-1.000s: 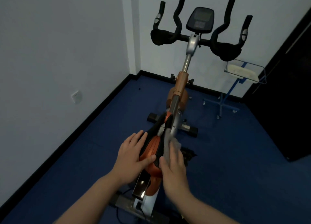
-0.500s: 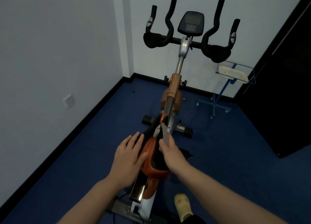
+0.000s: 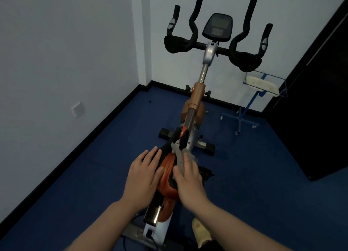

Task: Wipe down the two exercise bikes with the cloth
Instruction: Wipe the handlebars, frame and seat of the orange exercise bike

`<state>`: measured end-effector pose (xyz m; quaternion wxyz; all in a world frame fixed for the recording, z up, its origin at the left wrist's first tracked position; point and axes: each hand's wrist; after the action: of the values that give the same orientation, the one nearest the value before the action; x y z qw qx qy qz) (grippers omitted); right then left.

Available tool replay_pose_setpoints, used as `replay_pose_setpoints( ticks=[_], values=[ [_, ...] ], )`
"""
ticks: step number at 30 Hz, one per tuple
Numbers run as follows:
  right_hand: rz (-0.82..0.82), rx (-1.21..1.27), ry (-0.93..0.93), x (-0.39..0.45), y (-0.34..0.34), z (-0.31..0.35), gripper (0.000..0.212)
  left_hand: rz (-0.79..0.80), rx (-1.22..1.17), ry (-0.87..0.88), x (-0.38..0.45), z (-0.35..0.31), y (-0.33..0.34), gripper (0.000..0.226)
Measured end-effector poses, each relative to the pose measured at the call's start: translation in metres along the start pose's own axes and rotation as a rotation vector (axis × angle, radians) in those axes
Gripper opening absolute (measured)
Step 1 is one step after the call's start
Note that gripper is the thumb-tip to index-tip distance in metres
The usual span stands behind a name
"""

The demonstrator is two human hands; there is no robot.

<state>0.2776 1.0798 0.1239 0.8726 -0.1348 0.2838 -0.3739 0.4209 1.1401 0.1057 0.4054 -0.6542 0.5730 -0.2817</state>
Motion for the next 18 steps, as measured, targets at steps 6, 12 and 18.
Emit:
replay_pose_setpoints(
  ticks=[6, 12, 18],
  values=[
    [-0.015, 0.115, 0.089, 0.012, -0.011, 0.009, 0.055, -0.036, -0.06, 0.006, -0.001, -0.004, -0.001, 0.05],
    [-0.013, 0.225, 0.071, 0.029, -0.023, 0.009, 0.055, -0.071, -0.054, -0.001, 0.0, -0.007, -0.001, 0.047],
    [-0.026, -0.117, 0.062, 0.022, -0.001, 0.009, 0.066, -0.131, -0.182, -0.033, 0.002, -0.01, 0.0, 0.042]
  ],
)
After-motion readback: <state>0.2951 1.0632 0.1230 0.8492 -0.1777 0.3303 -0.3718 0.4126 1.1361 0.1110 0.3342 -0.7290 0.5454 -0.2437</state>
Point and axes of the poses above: each hand's wrist, its own x-axis towards the middle knuckle, its own y-axis out of the palm, z = x × y, and after that the axes turned 12 degrees about z, right-handed
